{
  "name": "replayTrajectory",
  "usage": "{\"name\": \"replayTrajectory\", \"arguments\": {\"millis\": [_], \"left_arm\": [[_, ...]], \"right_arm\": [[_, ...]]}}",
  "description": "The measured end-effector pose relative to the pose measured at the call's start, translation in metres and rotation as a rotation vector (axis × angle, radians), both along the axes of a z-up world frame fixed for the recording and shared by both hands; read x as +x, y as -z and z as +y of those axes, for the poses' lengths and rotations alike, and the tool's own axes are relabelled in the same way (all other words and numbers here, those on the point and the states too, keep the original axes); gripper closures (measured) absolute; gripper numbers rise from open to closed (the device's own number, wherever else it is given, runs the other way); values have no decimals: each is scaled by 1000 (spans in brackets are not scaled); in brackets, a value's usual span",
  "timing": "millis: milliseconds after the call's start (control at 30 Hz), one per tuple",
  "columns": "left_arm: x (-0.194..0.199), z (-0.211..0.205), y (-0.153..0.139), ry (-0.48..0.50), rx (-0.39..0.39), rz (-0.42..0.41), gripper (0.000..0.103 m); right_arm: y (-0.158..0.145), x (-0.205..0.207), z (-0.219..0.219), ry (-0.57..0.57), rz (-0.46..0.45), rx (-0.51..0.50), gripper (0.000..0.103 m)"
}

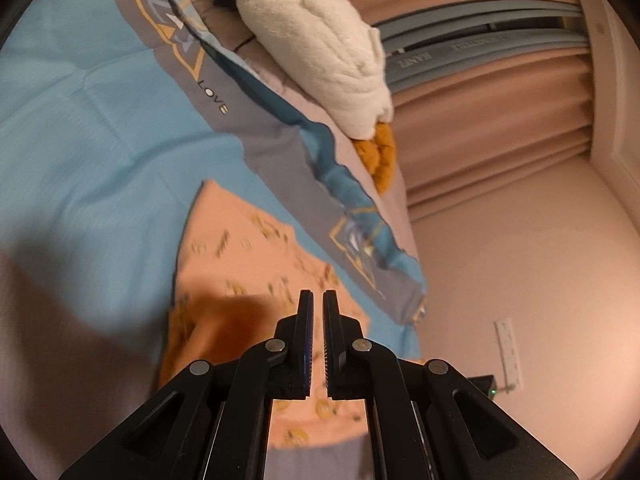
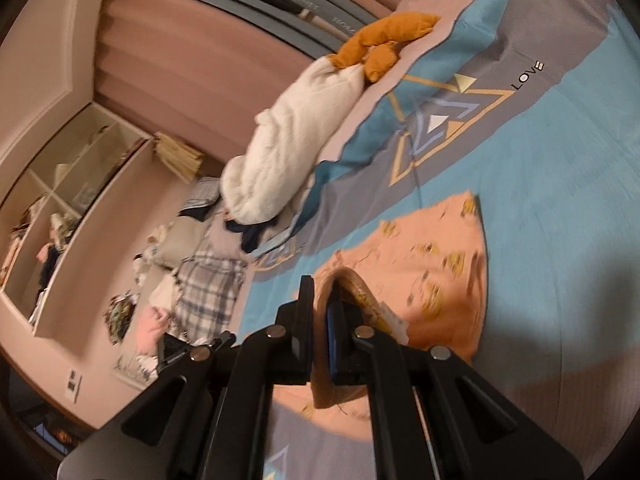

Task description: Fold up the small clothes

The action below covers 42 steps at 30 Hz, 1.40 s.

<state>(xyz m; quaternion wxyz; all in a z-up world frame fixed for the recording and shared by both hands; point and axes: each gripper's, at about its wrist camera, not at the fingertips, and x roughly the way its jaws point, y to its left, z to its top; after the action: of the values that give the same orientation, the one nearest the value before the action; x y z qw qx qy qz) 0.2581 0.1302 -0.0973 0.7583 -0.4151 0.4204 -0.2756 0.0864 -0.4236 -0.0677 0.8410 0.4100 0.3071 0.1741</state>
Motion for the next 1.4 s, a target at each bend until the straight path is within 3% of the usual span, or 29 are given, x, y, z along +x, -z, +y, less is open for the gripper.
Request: {"name": "replayTrajectory", "arguments": {"millis": [200, 367, 433, 467, 500, 733, 1067, 1133, 1300, 1400], "left_arm": [[24, -2, 30, 9, 21, 110, 100], [12, 7, 35, 81, 62, 123, 99], [9, 8, 35, 95, 68, 127, 82], [7, 9, 35, 100, 81, 127, 65], [7, 9, 36, 93, 96, 128, 57], [11, 2, 38, 114, 81, 119, 57], [11, -16, 38, 243, 95, 129, 57], [7, -16, 38, 266, 102, 127, 58], [11, -22, 43, 250, 150, 177, 100], [12, -20, 44, 199, 144, 177, 103]], "right_arm": [[35, 45, -12, 39, 140, -19, 93], [40, 41, -15, 3, 148, -1, 81], [40, 40, -13, -6, 148, 2, 80], [39, 38, -13, -12, 149, 0, 80], [40, 39, -12, -13, 150, -5, 80], [37, 39, -5, -26, 152, -28, 80], [40, 40, 1, -63, 179, -34, 80], [39, 40, 3, -75, 184, -54, 80], [42, 41, 6, -70, 210, -87, 85], [39, 40, 7, -65, 205, -119, 93]]}}
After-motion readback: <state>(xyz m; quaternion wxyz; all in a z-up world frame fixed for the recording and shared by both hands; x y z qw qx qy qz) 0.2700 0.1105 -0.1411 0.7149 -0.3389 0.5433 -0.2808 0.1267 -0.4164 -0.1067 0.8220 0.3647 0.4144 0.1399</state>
